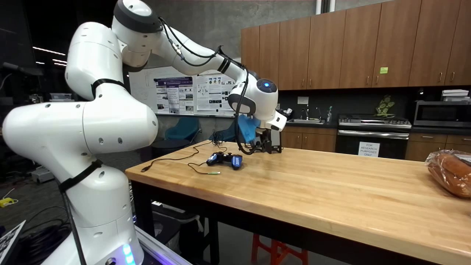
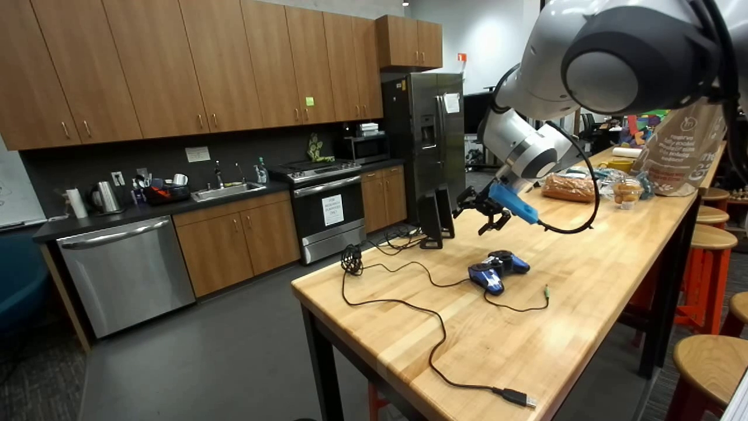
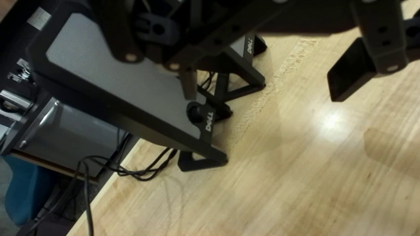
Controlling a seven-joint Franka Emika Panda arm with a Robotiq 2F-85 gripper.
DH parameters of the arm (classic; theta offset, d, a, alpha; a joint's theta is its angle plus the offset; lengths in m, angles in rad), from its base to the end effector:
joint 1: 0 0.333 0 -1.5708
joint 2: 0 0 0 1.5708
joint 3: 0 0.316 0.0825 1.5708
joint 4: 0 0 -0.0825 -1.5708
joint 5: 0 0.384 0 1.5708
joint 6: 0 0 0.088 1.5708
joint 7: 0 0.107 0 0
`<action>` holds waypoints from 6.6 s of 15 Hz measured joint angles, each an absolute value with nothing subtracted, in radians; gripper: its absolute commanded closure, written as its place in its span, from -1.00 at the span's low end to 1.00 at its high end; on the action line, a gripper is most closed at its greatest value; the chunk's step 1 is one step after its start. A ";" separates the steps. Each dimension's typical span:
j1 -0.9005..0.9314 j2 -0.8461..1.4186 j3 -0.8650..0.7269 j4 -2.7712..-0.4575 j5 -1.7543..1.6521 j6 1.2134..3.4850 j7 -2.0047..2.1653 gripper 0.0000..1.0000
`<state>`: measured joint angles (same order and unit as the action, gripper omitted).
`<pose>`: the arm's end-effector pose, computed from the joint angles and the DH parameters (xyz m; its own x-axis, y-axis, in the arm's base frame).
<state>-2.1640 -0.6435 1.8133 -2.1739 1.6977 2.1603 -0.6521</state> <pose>0.5500 -0.1356 0.3056 0.6830 -0.6909 0.2370 -0.4316 -0.6435 -0.6321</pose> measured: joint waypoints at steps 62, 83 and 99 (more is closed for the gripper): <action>-2.161 -0.894 1.810 -2.208 2.210 1.894 -0.534 -0.09; -2.161 -0.902 1.810 -2.208 2.232 1.894 -0.451 0.42; -2.161 -0.905 1.809 -2.210 2.223 1.866 -0.433 0.51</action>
<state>-2.1608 -0.9054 1.8090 -2.2098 2.2228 1.8662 -0.4328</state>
